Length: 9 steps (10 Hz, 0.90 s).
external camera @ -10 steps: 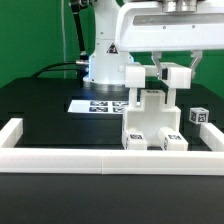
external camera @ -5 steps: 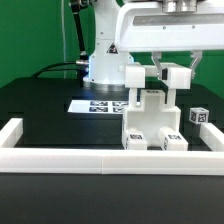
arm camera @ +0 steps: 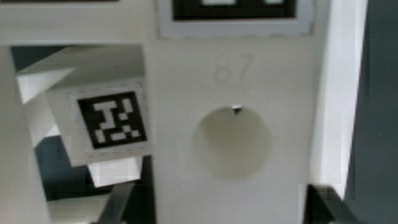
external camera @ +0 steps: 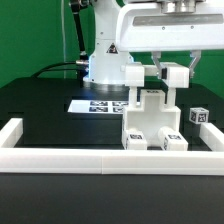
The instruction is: Assemble chair
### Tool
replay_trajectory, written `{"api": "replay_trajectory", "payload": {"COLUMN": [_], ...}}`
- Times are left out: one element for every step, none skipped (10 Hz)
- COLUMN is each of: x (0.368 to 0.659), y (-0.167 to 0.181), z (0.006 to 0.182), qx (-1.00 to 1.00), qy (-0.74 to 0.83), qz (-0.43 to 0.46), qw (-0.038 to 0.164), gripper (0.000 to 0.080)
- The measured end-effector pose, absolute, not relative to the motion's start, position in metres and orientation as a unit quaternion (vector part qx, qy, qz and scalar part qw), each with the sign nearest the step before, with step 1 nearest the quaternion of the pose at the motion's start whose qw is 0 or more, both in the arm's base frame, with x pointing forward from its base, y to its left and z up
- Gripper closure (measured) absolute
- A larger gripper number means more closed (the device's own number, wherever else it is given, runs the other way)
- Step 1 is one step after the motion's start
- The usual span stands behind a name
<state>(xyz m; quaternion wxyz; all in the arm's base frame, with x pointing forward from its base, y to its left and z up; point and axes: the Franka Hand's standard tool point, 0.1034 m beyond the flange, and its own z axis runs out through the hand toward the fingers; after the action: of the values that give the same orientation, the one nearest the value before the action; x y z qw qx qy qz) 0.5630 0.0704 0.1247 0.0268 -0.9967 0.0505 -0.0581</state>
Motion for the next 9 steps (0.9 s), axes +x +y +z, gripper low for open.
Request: {"api": "replay_trajectory", "payload": {"x": [0.5642,0.5677,0.5703,0.5708,0.571,0.5716,0.5721,0.5721,0.5721], "y": [0.0705,0.0708,0.0702,0.0692,0.069,0.0688,0.0688,0.0688,0.0688], "z": [0.1243,0.1244,0.1247,0.1248,0.1247,0.1248,0.125,0.125,0.125], "qx": [-0.997,-0.996,-0.996,-0.996,-0.996,-0.996,-0.996,-0.996,-0.996], "qy": [0.05,0.05,0.049,0.05,0.05,0.05,0.05,0.05,0.05], "qz": [-0.061,-0.063,-0.065,-0.065,-0.065,-0.067,-0.068,-0.068,-0.068], "qw": [0.026,0.026,0.026,0.026,0.026,0.025,0.025,0.025,0.025], "gripper": [0.0509,0.0509,0.0509,0.0509,0.0509,0.0509,0.0509,0.0509,0.0509]}}
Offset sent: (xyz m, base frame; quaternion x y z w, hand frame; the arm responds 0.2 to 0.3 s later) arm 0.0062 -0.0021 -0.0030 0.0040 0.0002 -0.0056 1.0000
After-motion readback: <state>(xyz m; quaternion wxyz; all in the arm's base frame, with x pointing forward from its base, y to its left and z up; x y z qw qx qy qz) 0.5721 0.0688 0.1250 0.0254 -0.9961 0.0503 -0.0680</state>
